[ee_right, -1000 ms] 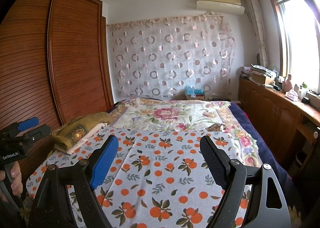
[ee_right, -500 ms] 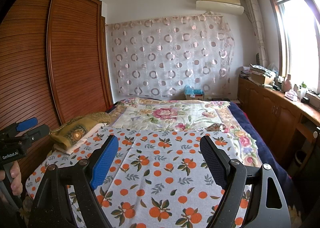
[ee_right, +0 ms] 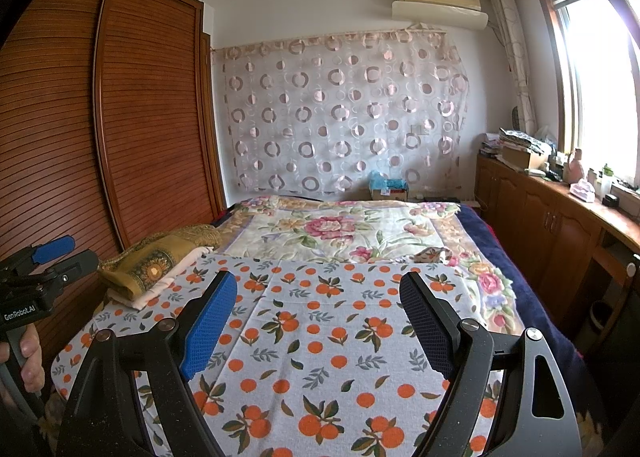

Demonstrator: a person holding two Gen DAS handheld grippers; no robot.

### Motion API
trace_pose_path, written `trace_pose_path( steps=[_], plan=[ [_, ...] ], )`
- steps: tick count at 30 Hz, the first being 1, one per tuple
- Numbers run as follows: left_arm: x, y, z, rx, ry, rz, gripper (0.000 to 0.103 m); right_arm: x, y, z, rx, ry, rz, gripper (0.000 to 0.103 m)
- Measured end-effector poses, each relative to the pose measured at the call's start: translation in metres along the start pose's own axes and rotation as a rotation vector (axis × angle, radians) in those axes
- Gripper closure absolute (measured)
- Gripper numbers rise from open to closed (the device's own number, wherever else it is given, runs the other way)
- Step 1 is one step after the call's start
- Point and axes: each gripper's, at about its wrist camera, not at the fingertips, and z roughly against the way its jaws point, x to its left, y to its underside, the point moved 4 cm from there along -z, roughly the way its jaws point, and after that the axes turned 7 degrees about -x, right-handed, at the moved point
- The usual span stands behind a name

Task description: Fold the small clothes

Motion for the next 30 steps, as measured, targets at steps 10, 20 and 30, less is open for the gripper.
trace_pose_path(
  steps=[10,20,30],
  plan=[
    [0.0009,0.0001,0.0004,-0.002,-0.001,-0.001,0.017,-0.0061,-0.0013,-0.0017,0.003,-0.006,0.001,0.018],
    [0.0005,0.0009,0.0001,-0.002,-0.001,0.001,0.017,-0.0075,-0.0014,-0.0017,0.002,-0.007,0.002,0.018],
    [0.0008,0.0014,0.0001,-0.003,-0.001,-0.001,0.017,-0.0085,-0.0012,-0.0017,0.002,-0.008,0.003,0.018]
  ],
)
